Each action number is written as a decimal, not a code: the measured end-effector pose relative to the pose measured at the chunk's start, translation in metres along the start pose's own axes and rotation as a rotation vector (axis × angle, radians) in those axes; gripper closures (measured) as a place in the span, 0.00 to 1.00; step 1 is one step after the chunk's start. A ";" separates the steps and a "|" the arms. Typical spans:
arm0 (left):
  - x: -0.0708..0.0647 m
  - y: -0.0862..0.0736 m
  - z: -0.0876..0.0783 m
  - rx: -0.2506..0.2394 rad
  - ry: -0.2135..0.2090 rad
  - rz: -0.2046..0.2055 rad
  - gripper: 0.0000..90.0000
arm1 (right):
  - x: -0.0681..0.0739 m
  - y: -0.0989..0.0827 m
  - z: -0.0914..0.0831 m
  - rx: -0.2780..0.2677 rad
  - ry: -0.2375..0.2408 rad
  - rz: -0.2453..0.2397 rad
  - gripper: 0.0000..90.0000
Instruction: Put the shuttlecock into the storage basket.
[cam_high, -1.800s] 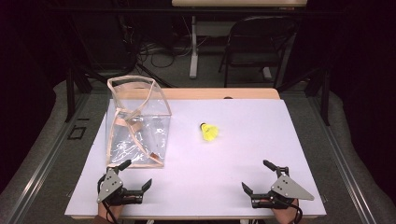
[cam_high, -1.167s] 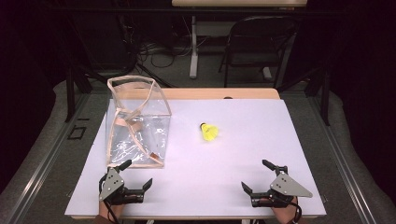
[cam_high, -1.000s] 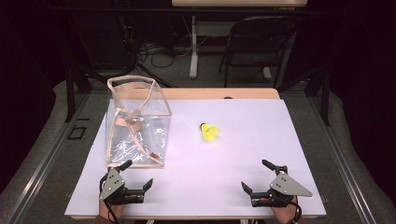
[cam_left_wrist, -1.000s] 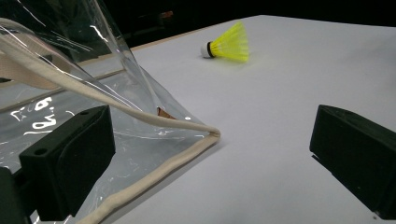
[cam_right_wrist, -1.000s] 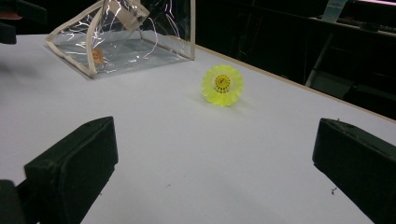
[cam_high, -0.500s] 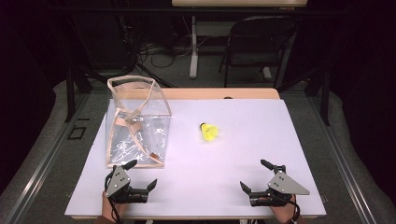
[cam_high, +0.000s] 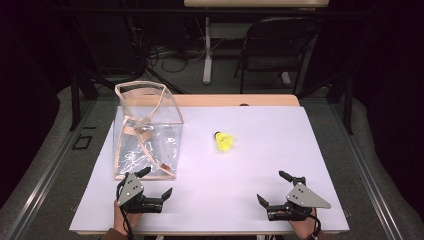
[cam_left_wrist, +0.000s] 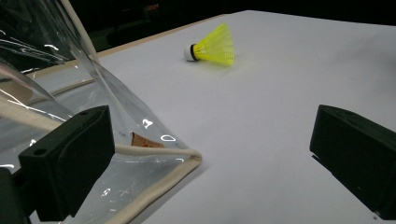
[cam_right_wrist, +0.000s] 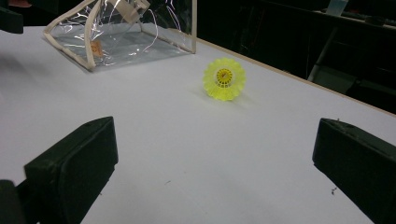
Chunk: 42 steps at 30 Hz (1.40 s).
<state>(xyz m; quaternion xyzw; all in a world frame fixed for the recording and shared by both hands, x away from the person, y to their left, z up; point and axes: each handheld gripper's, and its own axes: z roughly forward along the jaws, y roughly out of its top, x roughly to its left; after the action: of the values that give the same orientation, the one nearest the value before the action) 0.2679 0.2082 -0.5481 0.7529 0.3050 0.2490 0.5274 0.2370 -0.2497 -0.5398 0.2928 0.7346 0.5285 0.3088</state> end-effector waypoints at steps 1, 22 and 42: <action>0.000 0.000 0.000 0.000 0.000 0.000 0.00 | 0.000 0.000 0.000 0.000 0.000 0.000 0.00; -0.002 0.015 0.025 0.032 -0.064 0.010 0.00 | -0.001 -0.002 0.001 0.012 0.006 0.007 0.00; -0.006 0.031 0.053 0.046 -0.066 0.013 0.00 | -0.002 -0.003 0.001 0.017 0.007 0.009 0.00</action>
<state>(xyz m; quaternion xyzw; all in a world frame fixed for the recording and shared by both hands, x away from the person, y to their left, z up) 0.3064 0.1620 -0.5360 0.7746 0.2879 0.2203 0.5183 0.2387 -0.2510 -0.5422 0.2972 0.7387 0.5246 0.3013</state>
